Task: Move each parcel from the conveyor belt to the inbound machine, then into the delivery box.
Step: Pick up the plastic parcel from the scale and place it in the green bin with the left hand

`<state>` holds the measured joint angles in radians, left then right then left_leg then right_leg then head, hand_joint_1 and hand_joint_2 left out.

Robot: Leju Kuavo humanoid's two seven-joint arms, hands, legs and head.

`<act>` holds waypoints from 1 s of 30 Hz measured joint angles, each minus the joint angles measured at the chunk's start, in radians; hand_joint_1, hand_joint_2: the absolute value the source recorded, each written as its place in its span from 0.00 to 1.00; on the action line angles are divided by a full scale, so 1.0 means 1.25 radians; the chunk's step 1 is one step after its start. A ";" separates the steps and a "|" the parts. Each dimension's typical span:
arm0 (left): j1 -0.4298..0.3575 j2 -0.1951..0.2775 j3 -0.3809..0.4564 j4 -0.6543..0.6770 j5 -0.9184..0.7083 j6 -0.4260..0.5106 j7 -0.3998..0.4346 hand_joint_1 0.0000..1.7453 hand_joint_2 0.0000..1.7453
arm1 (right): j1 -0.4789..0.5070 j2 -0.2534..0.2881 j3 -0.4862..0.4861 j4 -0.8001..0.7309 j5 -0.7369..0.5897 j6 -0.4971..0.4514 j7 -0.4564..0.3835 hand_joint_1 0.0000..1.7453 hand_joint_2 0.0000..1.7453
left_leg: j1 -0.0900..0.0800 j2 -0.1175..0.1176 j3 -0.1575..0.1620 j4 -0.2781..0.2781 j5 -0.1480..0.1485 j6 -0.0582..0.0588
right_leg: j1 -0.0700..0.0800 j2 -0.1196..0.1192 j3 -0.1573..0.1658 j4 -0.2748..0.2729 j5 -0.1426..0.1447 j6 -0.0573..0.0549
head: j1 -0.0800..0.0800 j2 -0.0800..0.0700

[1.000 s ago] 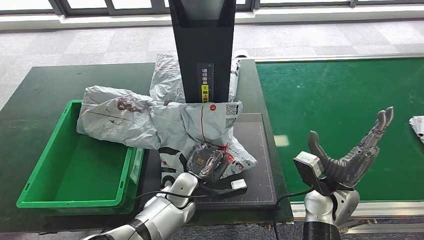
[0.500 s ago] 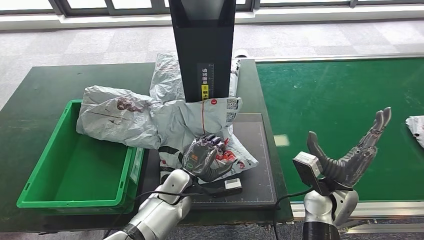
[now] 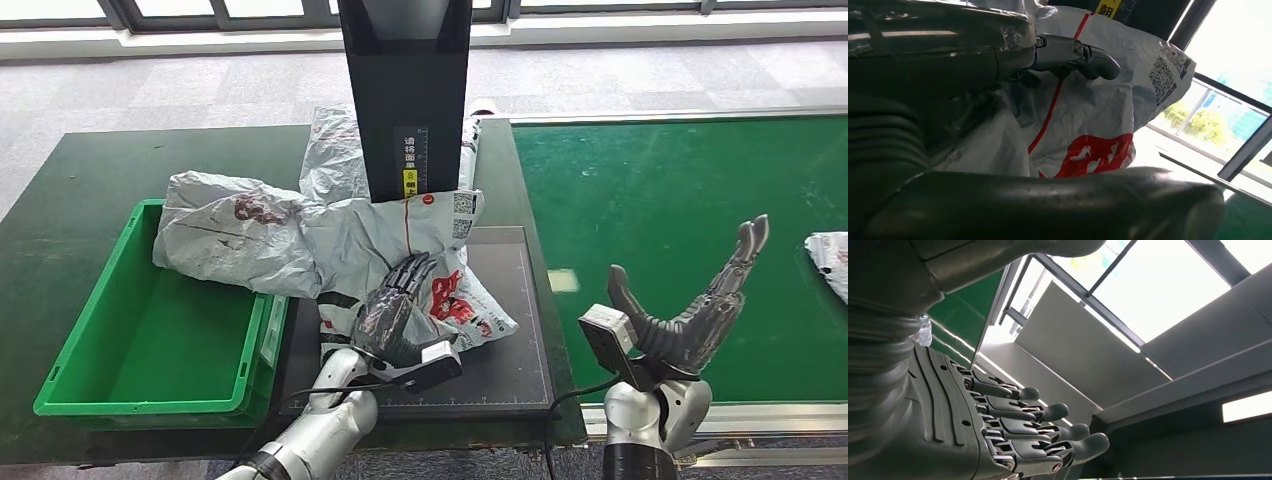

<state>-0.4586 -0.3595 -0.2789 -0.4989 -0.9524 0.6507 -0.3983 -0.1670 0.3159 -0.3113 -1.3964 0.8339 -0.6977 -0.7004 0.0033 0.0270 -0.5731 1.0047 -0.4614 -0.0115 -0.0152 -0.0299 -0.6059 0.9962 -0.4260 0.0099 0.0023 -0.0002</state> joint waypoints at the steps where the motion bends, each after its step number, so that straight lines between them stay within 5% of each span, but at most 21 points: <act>1: -0.001 0.000 0.000 0.003 0.005 -0.001 -0.003 0.00 1.00 | 0.000 0.000 0.000 0.000 0.000 0.000 0.000 0.00 1.00 | 0.000 0.000 0.000 0.000 0.000 0.000 | 0.000 0.000 0.000 0.000 0.000 0.000 | 0.000 0.000; 30: -0.015 -0.003 0.017 0.055 -0.126 0.002 0.096 0.00 1.00 | 0.000 0.000 0.000 0.010 -0.006 0.000 0.000 0.00 1.00 | 0.000 0.000 0.000 0.000 0.000 0.000 | 0.000 0.000 0.000 0.000 0.000 0.000 | 0.000 0.000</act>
<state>-0.4775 -0.3631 -0.2573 -0.4297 -1.1097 0.6537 -0.2781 -0.1672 0.3159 -0.3113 -1.3834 0.8267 -0.6977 -0.7003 0.0033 0.0271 -0.5730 1.0047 -0.4614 -0.0116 -0.0152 -0.0297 -0.6059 0.9962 -0.4259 0.0099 0.0023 -0.0001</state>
